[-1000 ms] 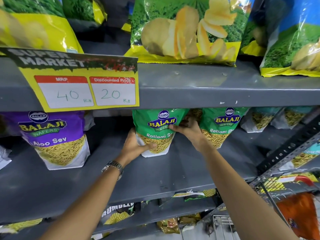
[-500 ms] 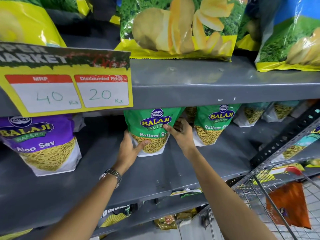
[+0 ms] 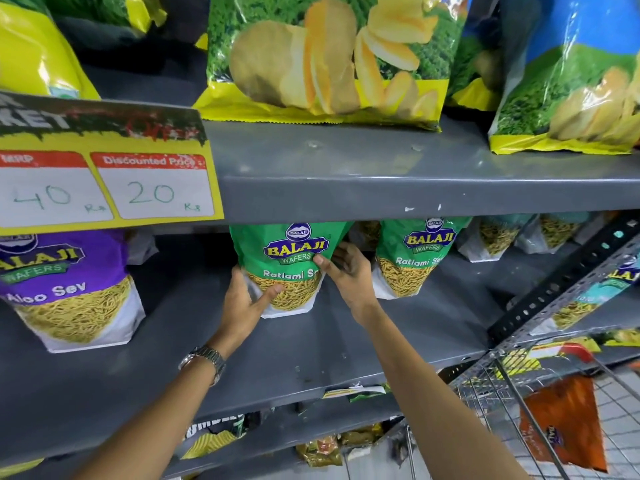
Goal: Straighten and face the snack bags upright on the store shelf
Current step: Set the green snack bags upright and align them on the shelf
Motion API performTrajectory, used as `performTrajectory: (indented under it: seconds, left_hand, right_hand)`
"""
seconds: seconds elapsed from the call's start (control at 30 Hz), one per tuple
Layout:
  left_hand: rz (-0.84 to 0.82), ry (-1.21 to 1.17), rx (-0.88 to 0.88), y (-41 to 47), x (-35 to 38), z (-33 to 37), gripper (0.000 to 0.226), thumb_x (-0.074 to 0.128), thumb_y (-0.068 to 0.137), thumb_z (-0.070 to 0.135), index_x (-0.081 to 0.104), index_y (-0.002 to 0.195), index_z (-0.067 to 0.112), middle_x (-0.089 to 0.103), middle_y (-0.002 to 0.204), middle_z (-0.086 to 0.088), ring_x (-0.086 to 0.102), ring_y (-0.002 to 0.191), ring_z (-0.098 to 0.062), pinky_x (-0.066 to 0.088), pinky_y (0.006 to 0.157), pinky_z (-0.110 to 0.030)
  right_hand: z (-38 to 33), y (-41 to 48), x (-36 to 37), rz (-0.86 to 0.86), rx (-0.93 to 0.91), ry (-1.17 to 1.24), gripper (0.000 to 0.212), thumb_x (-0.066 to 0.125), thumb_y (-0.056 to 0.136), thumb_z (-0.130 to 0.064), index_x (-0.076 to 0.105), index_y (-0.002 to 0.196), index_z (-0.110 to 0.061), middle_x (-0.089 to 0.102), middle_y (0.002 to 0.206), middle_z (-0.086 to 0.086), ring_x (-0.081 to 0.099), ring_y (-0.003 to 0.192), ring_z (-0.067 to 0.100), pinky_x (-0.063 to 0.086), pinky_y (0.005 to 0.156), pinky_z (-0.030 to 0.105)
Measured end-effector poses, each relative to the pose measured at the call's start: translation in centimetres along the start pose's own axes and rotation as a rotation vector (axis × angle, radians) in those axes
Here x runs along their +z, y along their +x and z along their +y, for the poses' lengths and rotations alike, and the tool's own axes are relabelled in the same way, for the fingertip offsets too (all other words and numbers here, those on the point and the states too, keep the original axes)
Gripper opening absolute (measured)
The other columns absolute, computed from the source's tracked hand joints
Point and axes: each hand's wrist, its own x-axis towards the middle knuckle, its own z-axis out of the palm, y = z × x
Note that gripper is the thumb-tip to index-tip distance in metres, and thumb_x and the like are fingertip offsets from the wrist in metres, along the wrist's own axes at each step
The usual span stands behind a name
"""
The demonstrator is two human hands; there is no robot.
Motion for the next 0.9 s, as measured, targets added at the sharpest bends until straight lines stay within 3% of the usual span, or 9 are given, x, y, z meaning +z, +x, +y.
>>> performTrajectory:
  seconds: [0.07,0.17,0.3,0.4,0.53,0.6,0.7,0.8,0.9]
  left_hand:
    - [0.192,-0.046,0.052,-1.0,0.7,-0.3,0.084,0.074,0.057,0.062,0.038,0.123,0.024,0.046,0.134,-0.002,0.048,0.123,-0.015,0.042,0.104,-0.039]
    - [0.442,-0.094,0.217,-4.3,3.4,0.1,0.064,0.072,0.069,0.042,0.039,0.123,0.031,0.039,0.129,0.003,0.046,0.119,-0.013,0.039,0.103,-0.026]
    - [0.183,-0.156,0.27,-6.2,9.4,2.2,0.041,0.065,0.076,0.039,0.047,0.112,0.038,0.05,0.118,0.017,0.054,0.11,-0.009,0.045,0.093,-0.026]
    - [-0.092,-0.247,0.019,-4.1,14.2,4.5,0.057,0.068,0.068,0.046,0.043,0.117,0.031,0.053,0.123,0.008,0.054,0.116,-0.011,0.045,0.085,-0.015]
    - [-0.247,-0.245,-0.236,0.0,17.9,6.1,0.095,0.066,0.071,0.056,0.023,0.145,0.013,0.029,0.152,-0.007,0.03,0.14,-0.021,0.028,0.113,-0.035]
    - [-0.213,-0.258,-0.289,1.4,18.4,6.4,0.088,0.058,0.079,0.059,0.022,0.147,0.016,0.03,0.154,-0.006,0.03,0.14,-0.021,0.025,0.115,-0.036]
    - [-0.215,-0.178,-0.313,2.8,19.2,6.4,0.093,0.046,0.066,0.077,0.043,0.138,0.019,0.049,0.143,-0.004,0.046,0.13,-0.023,0.034,0.111,-0.039]
    - [-0.261,-0.144,-0.321,3.4,20.1,5.9,0.096,0.038,0.058,0.085,0.055,0.128,0.021,0.058,0.135,-0.005,0.053,0.123,-0.024,0.038,0.108,-0.043]
    - [-0.231,-0.172,-0.328,2.9,20.7,5.9,0.069,0.041,0.074,0.077,0.06,0.115,0.024,0.06,0.131,-0.005,0.055,0.119,-0.023,0.04,0.106,-0.044]
  right_hand:
    - [0.0,-0.5,-0.5,0.096,-0.024,-0.017,0.029,0.074,0.077,-0.012,0.057,0.1,-0.019,0.067,0.099,-0.003,0.065,0.09,0.0,0.051,0.078,0.016]
    - [0.1,-1.4,-3.3,0.537,-0.17,-0.045,0.035,0.078,0.072,-0.022,0.056,0.098,-0.014,0.06,0.093,-0.001,0.057,0.085,0.003,0.045,0.078,0.015]
    - [0.7,-1.6,-9.9,0.787,-0.152,-0.073,0.053,0.077,0.072,-0.031,0.049,0.113,-0.011,0.052,0.105,0.004,0.049,0.095,0.012,0.044,0.091,0.032]
    - [0.7,-0.6,-14.6,0.696,0.056,-0.105,0.069,0.075,0.075,-0.029,0.038,0.131,-0.012,0.044,0.115,0.002,0.044,0.108,0.014,0.039,0.101,0.035]
    - [1.2,1.1,-18.2,0.413,0.151,-0.039,0.069,0.067,0.083,-0.011,0.028,0.141,-0.008,0.045,0.127,0.003,0.046,0.116,0.014,0.044,0.07,0.001]
    - [1.7,1.6,-18.7,0.296,0.16,-0.046,0.057,0.066,0.083,-0.01,0.04,0.133,-0.013,0.056,0.126,0.002,0.055,0.113,0.013,0.047,0.073,0.008]
    - [2.5,1.5,-19.2,0.181,0.12,-0.038,0.035,0.063,0.084,-0.005,0.057,0.114,-0.023,0.065,0.112,-0.003,0.061,0.104,0.011,0.05,0.08,0.019]
    - [3.2,1.6,-19.4,0.187,0.09,-0.012,0.036,0.061,0.085,-0.002,0.058,0.118,-0.017,0.064,0.118,0.005,0.063,0.103,0.01,0.053,0.079,0.019]
    - [3.6,1.7,-19.6,0.22,0.095,-0.009,0.042,0.06,0.086,-0.003,0.052,0.127,-0.008,0.061,0.123,0.009,0.06,0.107,0.015,0.055,0.082,0.02]
